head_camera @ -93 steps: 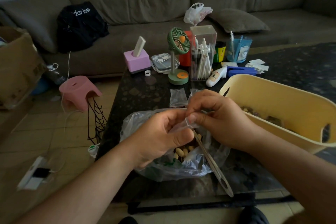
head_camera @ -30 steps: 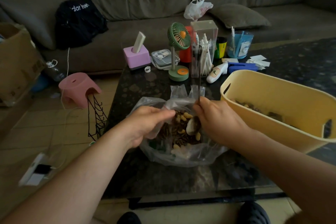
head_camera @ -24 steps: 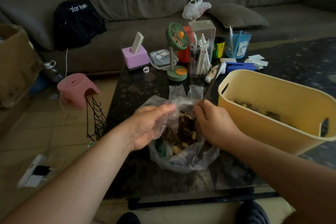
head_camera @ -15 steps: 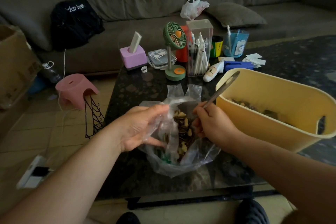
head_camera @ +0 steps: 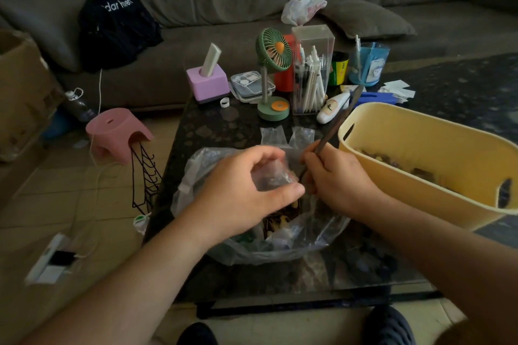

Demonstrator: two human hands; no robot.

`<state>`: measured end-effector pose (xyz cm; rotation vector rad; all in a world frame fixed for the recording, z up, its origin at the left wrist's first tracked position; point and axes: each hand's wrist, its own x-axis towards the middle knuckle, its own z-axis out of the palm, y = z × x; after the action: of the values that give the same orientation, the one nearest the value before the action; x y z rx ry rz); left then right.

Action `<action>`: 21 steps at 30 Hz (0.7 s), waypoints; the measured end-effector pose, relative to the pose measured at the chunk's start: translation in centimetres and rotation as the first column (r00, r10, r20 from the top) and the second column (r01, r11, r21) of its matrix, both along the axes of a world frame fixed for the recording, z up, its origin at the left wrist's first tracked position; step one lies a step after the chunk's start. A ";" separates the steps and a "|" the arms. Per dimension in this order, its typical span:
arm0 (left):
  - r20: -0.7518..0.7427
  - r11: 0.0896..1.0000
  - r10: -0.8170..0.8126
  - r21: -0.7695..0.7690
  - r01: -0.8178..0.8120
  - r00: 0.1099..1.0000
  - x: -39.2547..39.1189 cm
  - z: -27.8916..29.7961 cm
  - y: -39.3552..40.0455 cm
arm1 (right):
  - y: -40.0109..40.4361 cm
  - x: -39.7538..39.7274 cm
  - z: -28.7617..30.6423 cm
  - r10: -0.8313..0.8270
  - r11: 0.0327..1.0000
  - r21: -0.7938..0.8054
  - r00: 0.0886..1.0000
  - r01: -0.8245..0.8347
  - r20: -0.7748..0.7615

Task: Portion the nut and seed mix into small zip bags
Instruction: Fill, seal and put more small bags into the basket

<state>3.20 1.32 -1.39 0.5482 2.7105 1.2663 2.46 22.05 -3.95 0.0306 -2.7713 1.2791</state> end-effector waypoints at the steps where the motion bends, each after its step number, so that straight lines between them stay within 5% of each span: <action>1: 0.029 0.996 -0.023 0.084 0.021 0.999 -0.1 -0.7 0.5 | 0.0 -0.1 0.0 -0.015 1.000 0.001 1.000 0.015 0.006; 5: 0.043 0.995 0.003 0.103 -0.008 0.999 -1.4 -2.9 1.0 | 0.1 -0.1 0.1 -0.031 0.999 -0.027 0.999 0.032 0.033; 13: 0.032 0.990 0.103 -0.103 -0.099 0.994 -3.3 -5.0 -2.0 | 0.0 0.4 0.9 -0.049 0.995 -0.080 0.998 0.051 0.026; 21: 0.037 0.993 0.107 -0.049 -0.105 0.994 -3.7 -5.8 -2.7 | 0.0 0.9 3.4 -0.079 0.990 -0.122 0.996 0.073 -0.050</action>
<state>-0.50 -1.37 -7.17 0.3743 2.7616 1.2198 3.39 22.00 -0.60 -0.0476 -2.6182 1.4011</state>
